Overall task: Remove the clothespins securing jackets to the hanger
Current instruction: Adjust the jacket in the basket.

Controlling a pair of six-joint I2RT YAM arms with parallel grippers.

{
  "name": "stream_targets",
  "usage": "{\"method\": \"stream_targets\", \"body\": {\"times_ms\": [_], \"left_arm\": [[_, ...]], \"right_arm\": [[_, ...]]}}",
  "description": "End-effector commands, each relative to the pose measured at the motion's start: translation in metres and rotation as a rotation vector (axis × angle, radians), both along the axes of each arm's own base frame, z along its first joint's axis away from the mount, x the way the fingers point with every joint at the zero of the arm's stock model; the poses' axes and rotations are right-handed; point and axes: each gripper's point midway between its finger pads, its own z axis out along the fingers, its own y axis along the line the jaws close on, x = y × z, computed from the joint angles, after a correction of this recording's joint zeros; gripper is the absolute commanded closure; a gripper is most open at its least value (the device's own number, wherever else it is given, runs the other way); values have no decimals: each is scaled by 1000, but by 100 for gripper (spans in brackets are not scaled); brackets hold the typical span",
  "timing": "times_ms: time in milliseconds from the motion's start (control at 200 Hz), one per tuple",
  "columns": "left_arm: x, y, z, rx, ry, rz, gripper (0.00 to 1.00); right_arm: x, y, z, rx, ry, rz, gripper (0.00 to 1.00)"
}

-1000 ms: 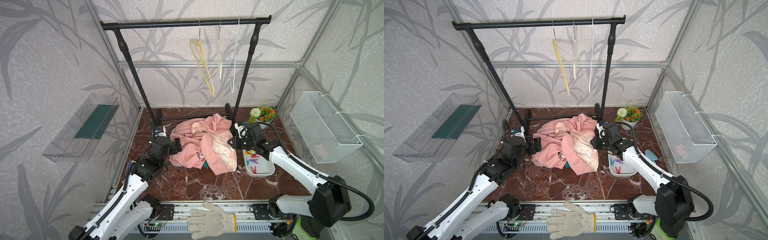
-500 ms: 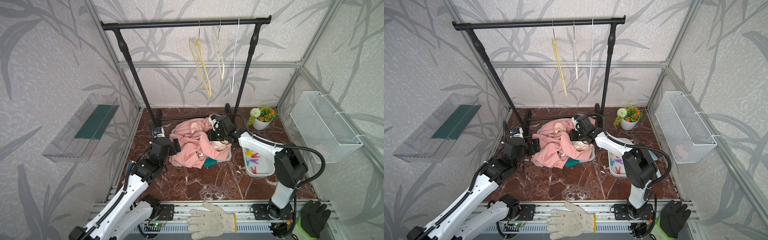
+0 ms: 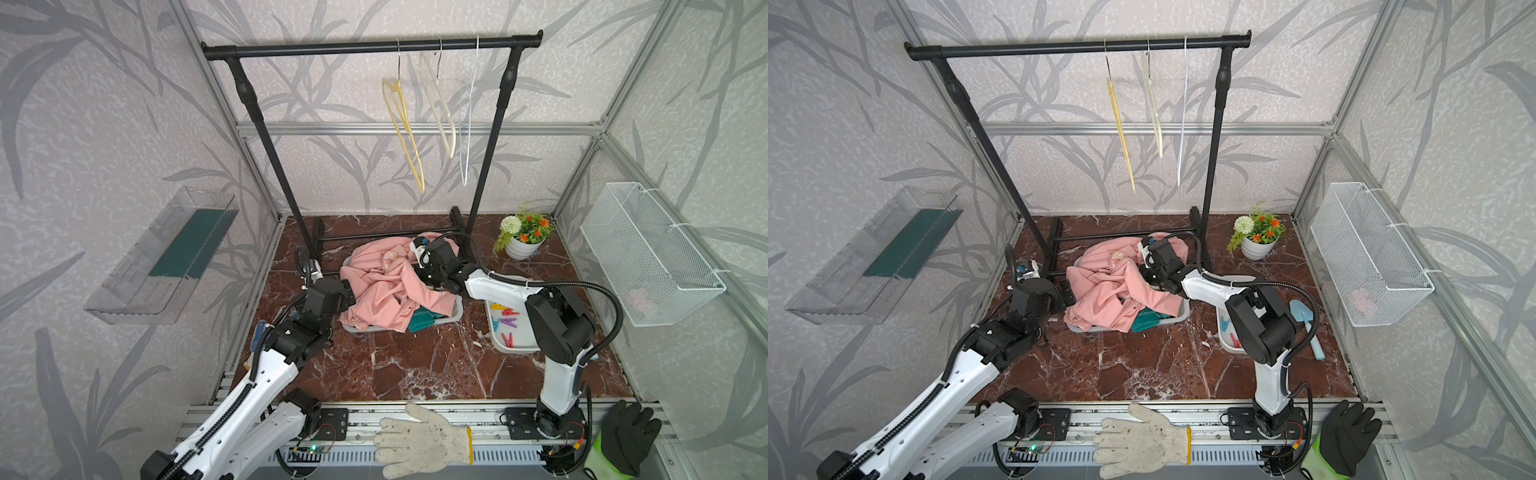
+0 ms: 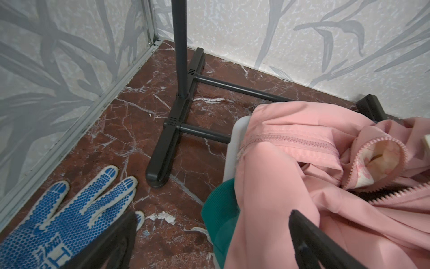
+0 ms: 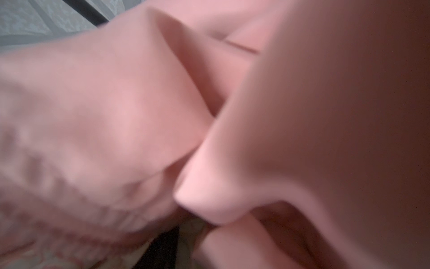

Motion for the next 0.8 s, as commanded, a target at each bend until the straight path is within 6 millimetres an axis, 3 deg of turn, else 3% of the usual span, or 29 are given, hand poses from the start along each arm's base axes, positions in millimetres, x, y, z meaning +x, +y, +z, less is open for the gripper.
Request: {"method": "stream_targets", "body": {"times_ms": [0,175,285,430,585,740,755,795], "left_arm": [[1,17,2,38,-11,84,1],[1,35,1,50,5,180,1],[0,53,-2,52,6,265,1],[3,70,-10,59,8,343,1],[12,71,-14,65,4,353,1],[20,77,-15,80,1,367,1],[20,79,-15,82,0,373,1],[20,82,-16,85,1,383,1]], "right_arm": [[-12,-17,-27,-116,36,14,33],[-10,-20,21,-123,-44,36,18],[-8,-21,48,-139,-83,55,0],[-8,-15,84,-117,-138,95,1],[-7,-14,117,-104,-192,107,1],[0,-36,134,-202,-289,56,1],[-2,-41,146,-205,-317,45,1],[1,-52,152,-242,-351,15,1]]}}
